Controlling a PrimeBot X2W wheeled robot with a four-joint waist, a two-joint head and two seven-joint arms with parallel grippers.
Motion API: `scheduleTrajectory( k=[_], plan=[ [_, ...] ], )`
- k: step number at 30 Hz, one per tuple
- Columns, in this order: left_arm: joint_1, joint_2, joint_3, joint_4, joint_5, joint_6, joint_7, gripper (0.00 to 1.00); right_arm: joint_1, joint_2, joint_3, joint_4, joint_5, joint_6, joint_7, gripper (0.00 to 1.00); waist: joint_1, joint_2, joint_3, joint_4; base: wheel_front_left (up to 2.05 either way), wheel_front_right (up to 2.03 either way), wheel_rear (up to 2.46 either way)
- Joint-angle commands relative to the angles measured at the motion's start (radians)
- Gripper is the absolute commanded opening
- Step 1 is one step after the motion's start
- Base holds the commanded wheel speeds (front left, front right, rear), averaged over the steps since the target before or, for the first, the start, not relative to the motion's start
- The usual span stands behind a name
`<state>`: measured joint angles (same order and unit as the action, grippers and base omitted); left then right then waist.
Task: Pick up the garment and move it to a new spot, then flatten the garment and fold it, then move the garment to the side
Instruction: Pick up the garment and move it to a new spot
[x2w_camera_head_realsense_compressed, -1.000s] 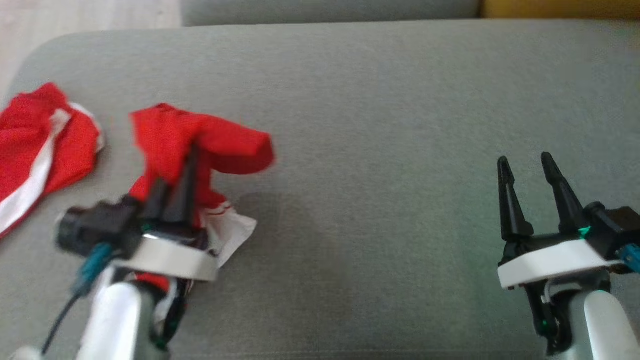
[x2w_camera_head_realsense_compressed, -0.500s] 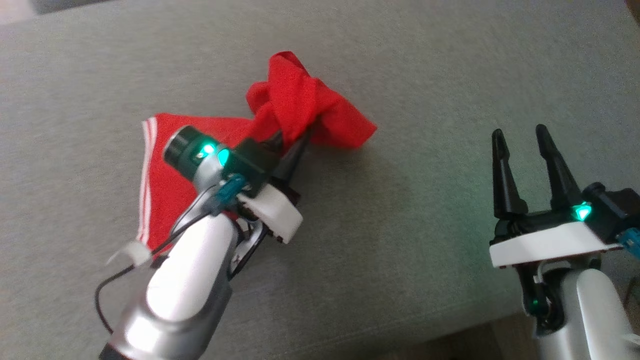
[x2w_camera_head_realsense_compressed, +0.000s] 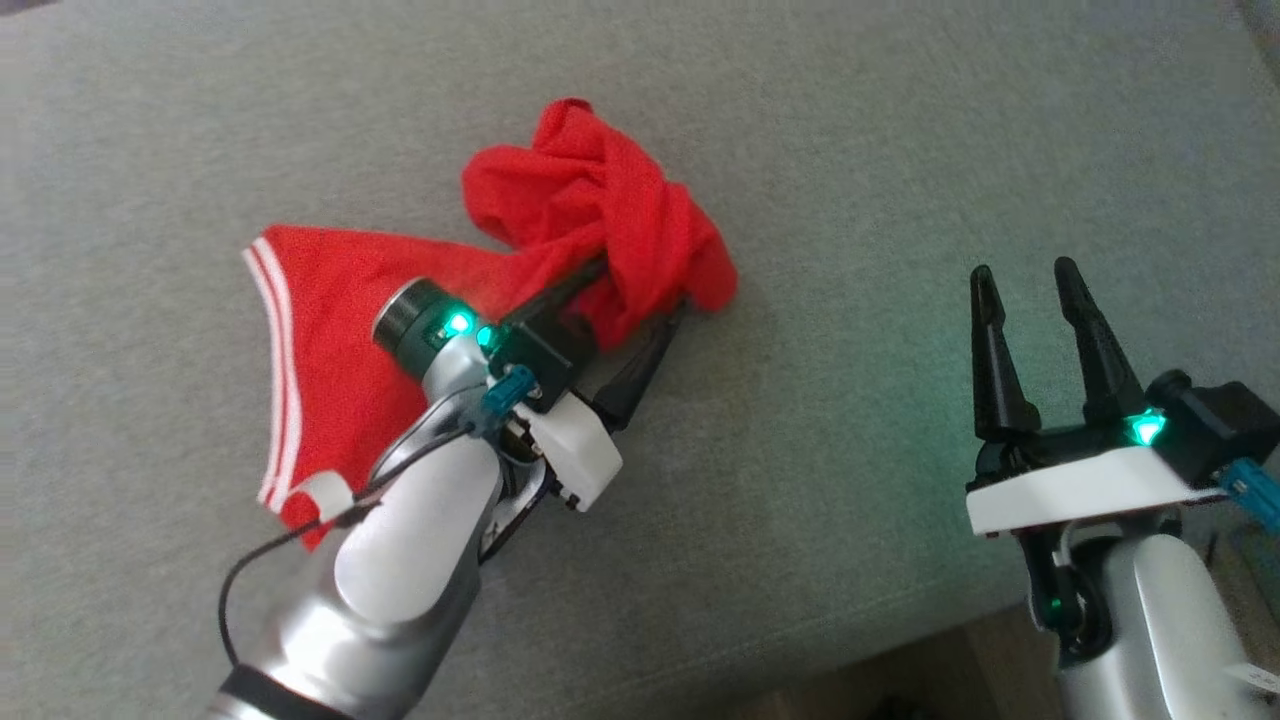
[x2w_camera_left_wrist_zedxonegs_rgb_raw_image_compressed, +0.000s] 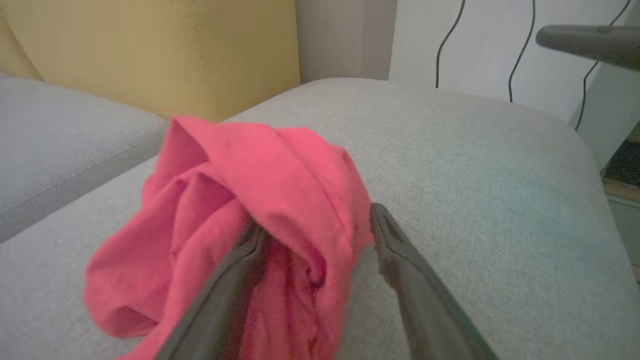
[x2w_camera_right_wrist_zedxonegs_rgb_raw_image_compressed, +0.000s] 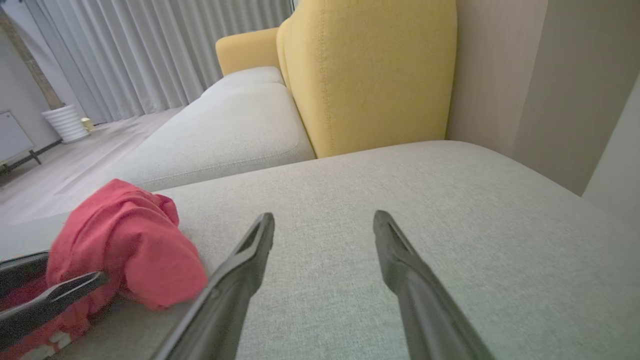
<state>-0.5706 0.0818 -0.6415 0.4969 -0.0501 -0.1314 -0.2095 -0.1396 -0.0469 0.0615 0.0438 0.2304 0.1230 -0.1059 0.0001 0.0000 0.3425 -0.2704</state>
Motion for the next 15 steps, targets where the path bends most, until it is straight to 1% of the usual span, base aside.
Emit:
scheduleTrajectory(
  k=[1,6,9,15],
  plan=[
    [0.001,0.0,0.027,-0.036,-0.014,0.013,-0.025,1.0,-0.024,-0.003,0.018,-0.026,-0.003,0.008,-0.007,1.0,-0.0001,0.0,-0.037,0.039,0.0,0.0,0.0],
    [0.068,0.011,0.077,-0.11,-0.052,0.067,-0.047,1.0,-0.014,-0.003,0.008,-0.029,-0.019,0.008,0.008,1.0,-0.0001,0.0,-0.081,0.109,0.0,0.0,0.0],
    [0.11,0.033,0.115,-0.174,-0.059,0.111,-0.051,1.0,-0.008,-0.003,0.003,-0.037,-0.03,0.008,0.021,1.0,-0.0001,0.0,-0.104,0.149,0.0,0.0,0.0],
    [0.211,0.069,0.251,-0.312,-0.113,0.204,-0.052,1.0,0.003,-0.003,-0.003,-0.057,-0.055,0.008,0.049,1.0,-0.0001,0.0,-0.137,0.218,0.0,0.0,0.0]
  ],
)
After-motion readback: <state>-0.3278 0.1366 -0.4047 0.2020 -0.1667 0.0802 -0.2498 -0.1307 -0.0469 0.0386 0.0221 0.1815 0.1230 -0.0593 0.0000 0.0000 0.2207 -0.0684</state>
